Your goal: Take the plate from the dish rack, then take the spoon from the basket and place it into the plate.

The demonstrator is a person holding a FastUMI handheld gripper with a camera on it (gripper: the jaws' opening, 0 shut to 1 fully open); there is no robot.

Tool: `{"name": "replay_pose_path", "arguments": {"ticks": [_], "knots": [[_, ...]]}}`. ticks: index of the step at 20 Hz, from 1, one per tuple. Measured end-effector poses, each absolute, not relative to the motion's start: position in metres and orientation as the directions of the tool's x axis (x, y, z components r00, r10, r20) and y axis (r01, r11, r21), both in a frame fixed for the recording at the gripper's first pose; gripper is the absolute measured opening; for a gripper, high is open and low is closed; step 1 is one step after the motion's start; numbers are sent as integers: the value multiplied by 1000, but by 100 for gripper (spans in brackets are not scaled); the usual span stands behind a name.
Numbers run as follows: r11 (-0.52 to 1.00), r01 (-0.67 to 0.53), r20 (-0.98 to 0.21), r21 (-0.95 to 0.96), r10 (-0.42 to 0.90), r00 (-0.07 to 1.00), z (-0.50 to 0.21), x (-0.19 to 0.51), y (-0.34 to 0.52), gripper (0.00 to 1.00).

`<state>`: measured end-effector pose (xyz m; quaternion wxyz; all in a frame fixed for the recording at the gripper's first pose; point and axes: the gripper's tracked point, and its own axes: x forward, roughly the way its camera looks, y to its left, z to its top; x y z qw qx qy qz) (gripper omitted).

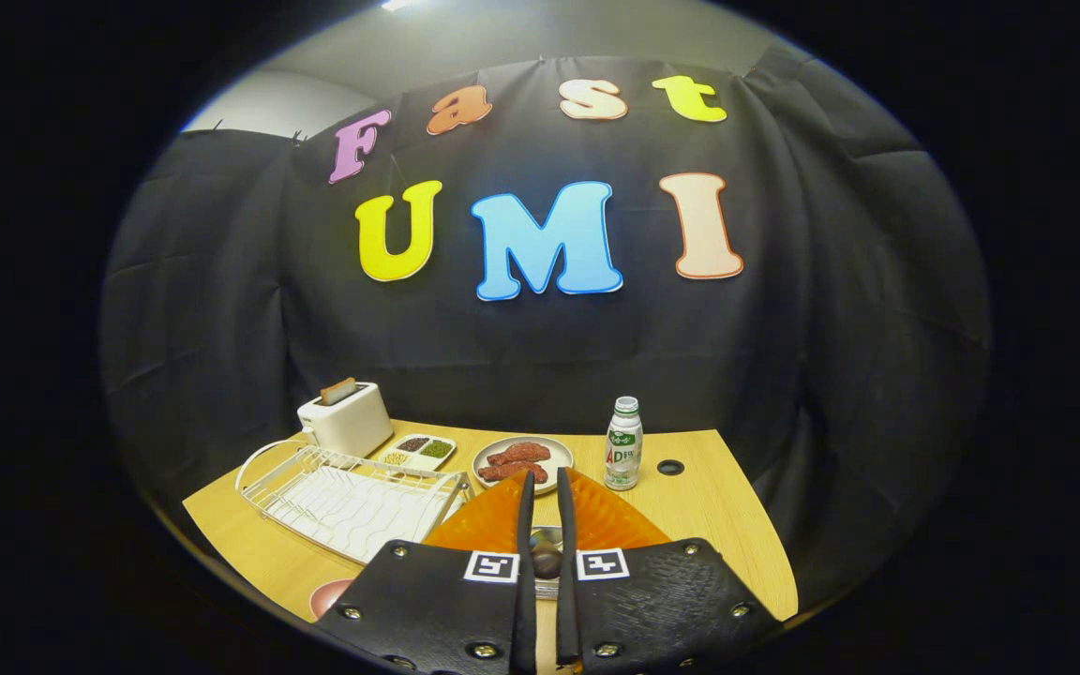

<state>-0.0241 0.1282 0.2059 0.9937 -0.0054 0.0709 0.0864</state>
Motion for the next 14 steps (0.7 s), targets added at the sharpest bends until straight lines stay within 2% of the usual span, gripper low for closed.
{"name": "replay_pose_path", "arguments": {"ticks": [11, 14], "knots": [[975, -221, -191, 2, 217, 957, 199, -79, 159, 8], [958, -287, -227, 21, 284, 931, 177, -94, 185, 8]]}}
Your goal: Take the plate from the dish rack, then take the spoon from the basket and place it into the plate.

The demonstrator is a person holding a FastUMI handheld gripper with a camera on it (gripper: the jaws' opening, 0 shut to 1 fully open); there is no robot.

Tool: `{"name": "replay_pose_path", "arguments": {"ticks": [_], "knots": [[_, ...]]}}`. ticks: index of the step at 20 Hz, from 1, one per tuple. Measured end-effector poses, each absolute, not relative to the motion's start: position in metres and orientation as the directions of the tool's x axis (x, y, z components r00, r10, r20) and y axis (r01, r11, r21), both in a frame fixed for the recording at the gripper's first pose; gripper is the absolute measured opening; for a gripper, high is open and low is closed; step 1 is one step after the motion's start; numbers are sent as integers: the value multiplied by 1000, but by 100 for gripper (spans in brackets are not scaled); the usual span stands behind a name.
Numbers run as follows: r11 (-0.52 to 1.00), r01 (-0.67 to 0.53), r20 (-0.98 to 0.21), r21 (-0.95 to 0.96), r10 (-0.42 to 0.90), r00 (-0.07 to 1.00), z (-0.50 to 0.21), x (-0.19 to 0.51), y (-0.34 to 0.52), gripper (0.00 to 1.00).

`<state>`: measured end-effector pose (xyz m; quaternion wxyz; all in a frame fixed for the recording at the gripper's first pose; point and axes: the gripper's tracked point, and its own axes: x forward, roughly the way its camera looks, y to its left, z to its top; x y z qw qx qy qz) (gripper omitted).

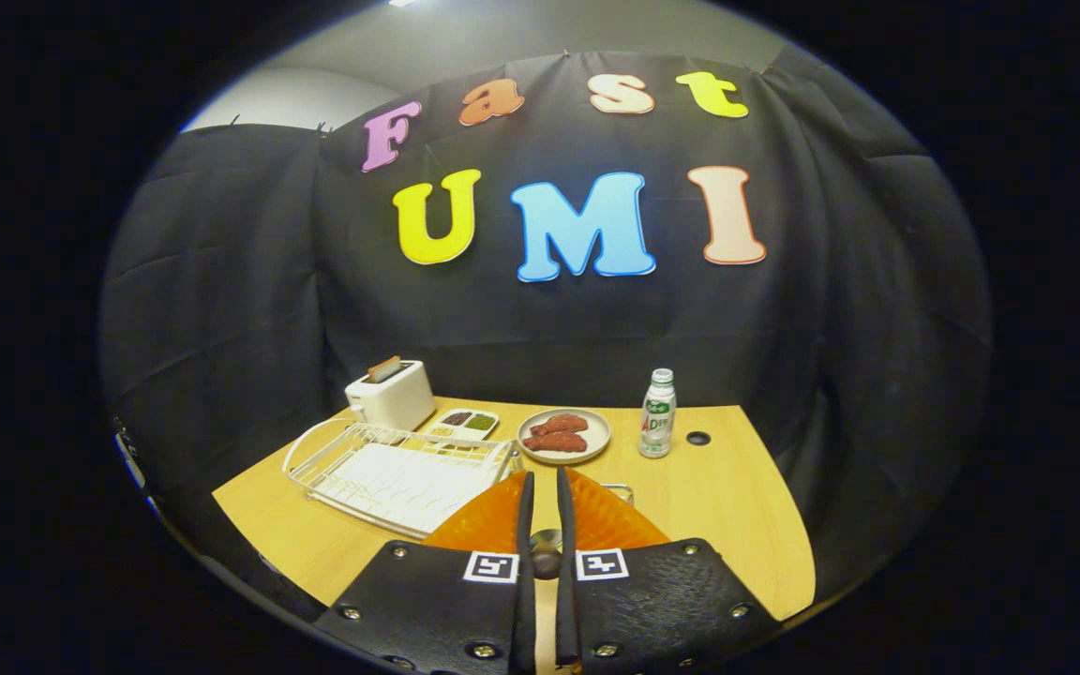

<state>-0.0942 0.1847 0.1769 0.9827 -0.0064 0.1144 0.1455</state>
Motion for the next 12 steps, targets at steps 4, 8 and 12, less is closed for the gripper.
{"name": "replay_pose_path", "arguments": {"ticks": [4, 8, 12], "knots": [[920, -391, -291, 28, 381, 878, 143, -110, 228, 8], [881, -474, -332, 19, 452, 828, 120, -116, 262, 8], [849, -527, -365, 24, 498, 786, 101, -118, 285, 8]]}}
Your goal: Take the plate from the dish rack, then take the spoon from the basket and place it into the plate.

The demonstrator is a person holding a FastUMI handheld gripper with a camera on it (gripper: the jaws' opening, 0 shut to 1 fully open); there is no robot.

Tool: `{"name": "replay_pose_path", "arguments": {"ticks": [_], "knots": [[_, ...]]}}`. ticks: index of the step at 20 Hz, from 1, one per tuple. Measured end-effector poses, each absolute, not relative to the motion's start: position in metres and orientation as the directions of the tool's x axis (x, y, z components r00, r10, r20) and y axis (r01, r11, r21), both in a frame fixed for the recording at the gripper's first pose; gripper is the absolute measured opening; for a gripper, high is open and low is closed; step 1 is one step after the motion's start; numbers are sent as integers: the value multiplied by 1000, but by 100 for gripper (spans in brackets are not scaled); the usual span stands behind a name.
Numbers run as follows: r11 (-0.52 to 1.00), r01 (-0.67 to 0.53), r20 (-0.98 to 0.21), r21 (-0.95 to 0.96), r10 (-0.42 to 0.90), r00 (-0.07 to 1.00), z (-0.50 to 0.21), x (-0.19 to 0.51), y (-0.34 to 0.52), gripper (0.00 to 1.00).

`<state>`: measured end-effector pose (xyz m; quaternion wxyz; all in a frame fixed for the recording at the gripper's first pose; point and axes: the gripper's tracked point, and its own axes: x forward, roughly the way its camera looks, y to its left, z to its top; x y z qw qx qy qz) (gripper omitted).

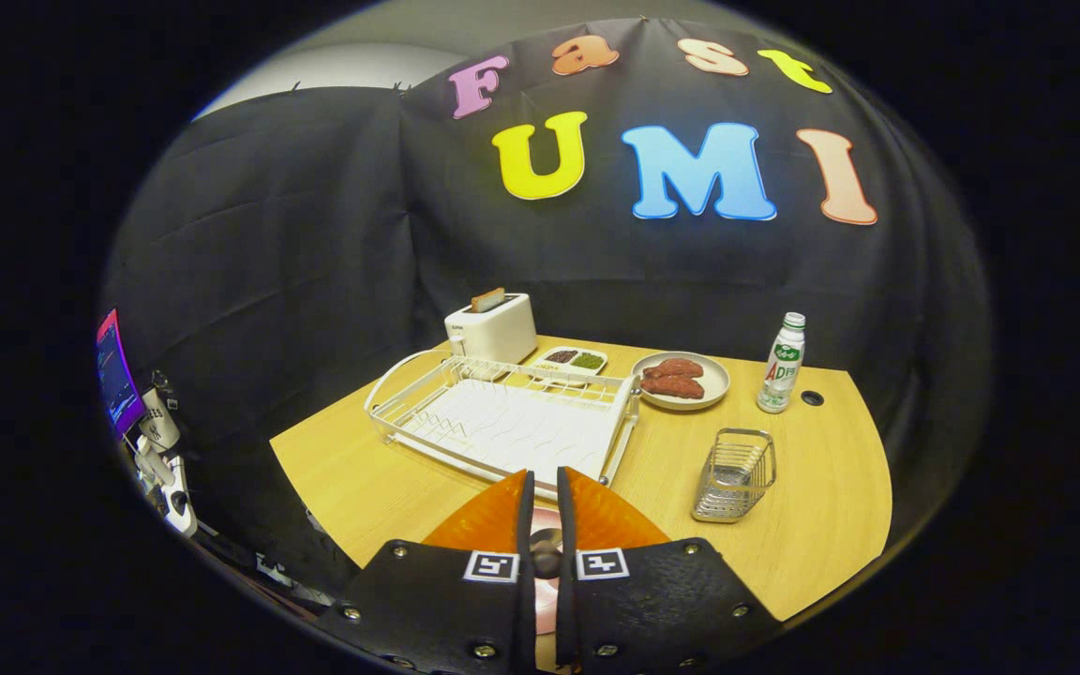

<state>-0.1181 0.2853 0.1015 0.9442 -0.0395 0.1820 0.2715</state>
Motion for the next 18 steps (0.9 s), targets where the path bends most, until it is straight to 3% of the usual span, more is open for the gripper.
{"name": "replay_pose_path", "arguments": {"ticks": [18], "knots": [[778, -628, -492, -16, 541, 682, 30, -102, 357, 10]]}}
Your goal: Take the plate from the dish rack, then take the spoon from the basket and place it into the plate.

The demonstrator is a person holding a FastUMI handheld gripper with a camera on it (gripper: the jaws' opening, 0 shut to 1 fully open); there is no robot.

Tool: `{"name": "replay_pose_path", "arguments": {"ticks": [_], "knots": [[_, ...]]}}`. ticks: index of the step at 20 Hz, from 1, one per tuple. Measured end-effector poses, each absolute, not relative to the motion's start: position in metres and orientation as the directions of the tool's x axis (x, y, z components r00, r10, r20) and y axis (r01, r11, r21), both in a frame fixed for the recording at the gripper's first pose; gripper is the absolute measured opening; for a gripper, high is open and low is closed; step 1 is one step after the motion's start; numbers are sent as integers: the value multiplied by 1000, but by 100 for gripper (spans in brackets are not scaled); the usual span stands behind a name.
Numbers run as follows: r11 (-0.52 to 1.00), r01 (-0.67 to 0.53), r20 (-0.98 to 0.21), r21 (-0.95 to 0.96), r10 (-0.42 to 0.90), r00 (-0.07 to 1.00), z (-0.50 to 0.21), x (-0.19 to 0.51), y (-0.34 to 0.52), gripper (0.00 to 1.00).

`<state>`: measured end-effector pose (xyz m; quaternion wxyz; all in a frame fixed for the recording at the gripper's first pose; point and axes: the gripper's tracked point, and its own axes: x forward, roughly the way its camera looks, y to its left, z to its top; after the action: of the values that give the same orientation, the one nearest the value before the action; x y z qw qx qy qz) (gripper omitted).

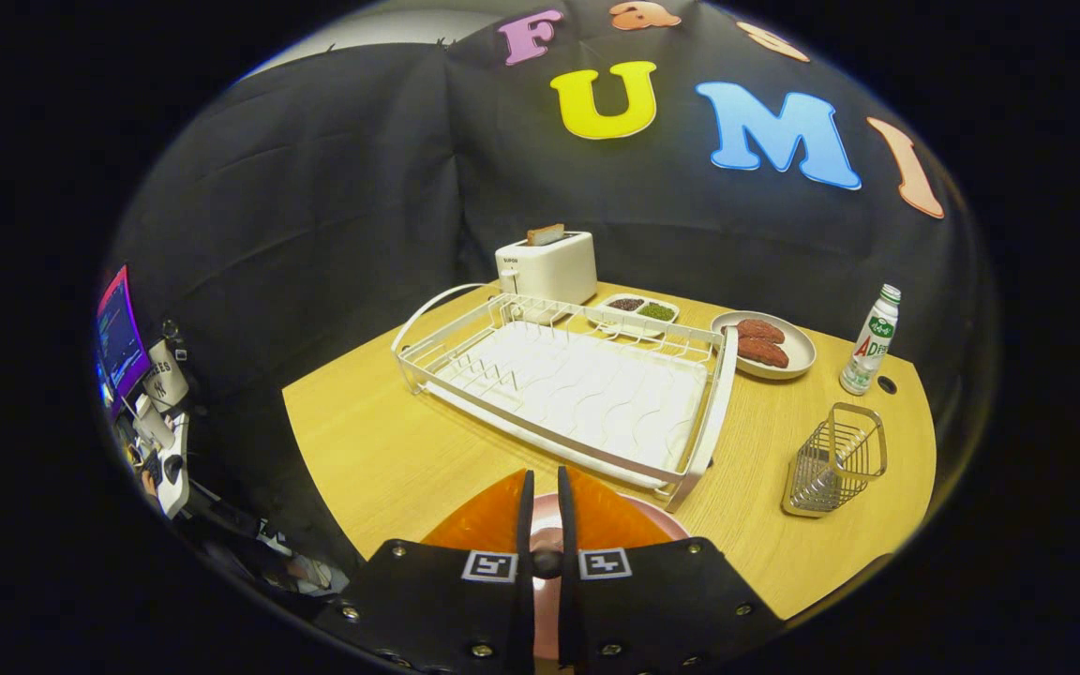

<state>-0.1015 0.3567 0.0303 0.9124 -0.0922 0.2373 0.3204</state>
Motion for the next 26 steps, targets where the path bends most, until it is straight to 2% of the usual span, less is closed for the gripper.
{"name": "replay_pose_path", "arguments": {"ticks": [5, 9, 10, 12, 17, 22, 25, 26], "knots": [[786, -614, -483, -75, 510, 712, 33, -99, 342, 19], [832, -549, -444, -82, 463, 767, 54, -92, 313, 22], [846, -527, -416, -76, 454, 788, 69, -91, 303, 22], [881, -468, -355, -72, 416, 837, 95, -86, 278, 29], [957, -281, -171, -78, 265, 949, 177, -75, 204, 30], [990, -128, -22, -60, 127, 992, 239, -74, 148, 32], [997, -50, 18, -60, 51, 999, 248, -70, 122, 96], [998, -33, 22, -55, 34, 999, 250, -73, 117, 96]]}}
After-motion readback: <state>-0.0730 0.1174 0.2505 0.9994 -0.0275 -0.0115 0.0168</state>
